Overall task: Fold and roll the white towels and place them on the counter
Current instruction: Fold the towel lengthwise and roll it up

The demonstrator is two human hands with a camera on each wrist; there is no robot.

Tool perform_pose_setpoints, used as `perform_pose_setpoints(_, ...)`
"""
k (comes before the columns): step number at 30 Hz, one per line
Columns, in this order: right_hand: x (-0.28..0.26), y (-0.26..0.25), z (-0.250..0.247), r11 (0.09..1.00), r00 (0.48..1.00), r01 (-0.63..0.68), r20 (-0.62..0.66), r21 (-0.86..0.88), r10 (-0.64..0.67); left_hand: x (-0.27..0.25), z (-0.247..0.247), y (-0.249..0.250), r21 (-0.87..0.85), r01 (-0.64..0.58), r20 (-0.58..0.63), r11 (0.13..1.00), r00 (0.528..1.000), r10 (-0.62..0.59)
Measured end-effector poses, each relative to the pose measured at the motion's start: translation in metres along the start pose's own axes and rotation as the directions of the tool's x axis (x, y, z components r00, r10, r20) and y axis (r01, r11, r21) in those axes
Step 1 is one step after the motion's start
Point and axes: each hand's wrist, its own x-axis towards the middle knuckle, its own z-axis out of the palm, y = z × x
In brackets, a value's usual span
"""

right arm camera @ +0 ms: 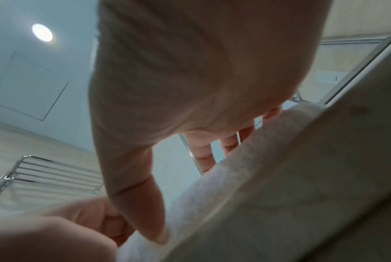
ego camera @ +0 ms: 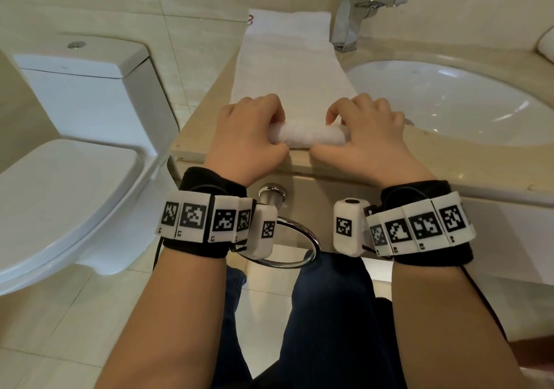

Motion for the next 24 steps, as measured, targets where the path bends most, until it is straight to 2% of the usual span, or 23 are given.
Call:
perform_pose_setpoints(2,0.001,0.001,0.002,1.0,1.0,0.01,0.009,0.02,-0.011,0.001,-0.001,-0.001,-0.058,0.008,-0.006,0.998,1.0,-0.009)
perform_pose_setpoints(5,0.002,0.002,0.005,0.996,0.999,-0.005,-0.042,0.09,0.009,0.004,-0.004,0.0,-0.121,0.042,0.007,0.992,0.999,-0.042)
perform_pose_setpoints(9,0.0,-0.001,0.002,0.98,0.996,0.001,-0.082,0.197,0.016,0.007,-0.005,0.006,-0.178,0.177,-0.018,0.968,0.983,-0.183)
perform_pose_setpoints(16,0.006,-0.002,-0.005,0.969,0.998,-0.043,0.044,0.243,0.033,0.016,-0.009,0.015,-0.097,0.272,0.041,0.957,0.962,-0.269)
perform_pose_setpoints(19,0.013,-0.001,-0.008,0.969,0.994,-0.081,0.096,0.232,0.06,0.019,-0.01,0.014,-0.134,0.304,0.066,0.943,0.953,-0.297)
perform_pose_setpoints(24,0.019,0.0,-0.01,0.96,0.992,-0.093,0.111,0.264,0.066,0.016,-0.007,0.01,-0.2,0.289,-0.003,0.936,0.955,-0.296)
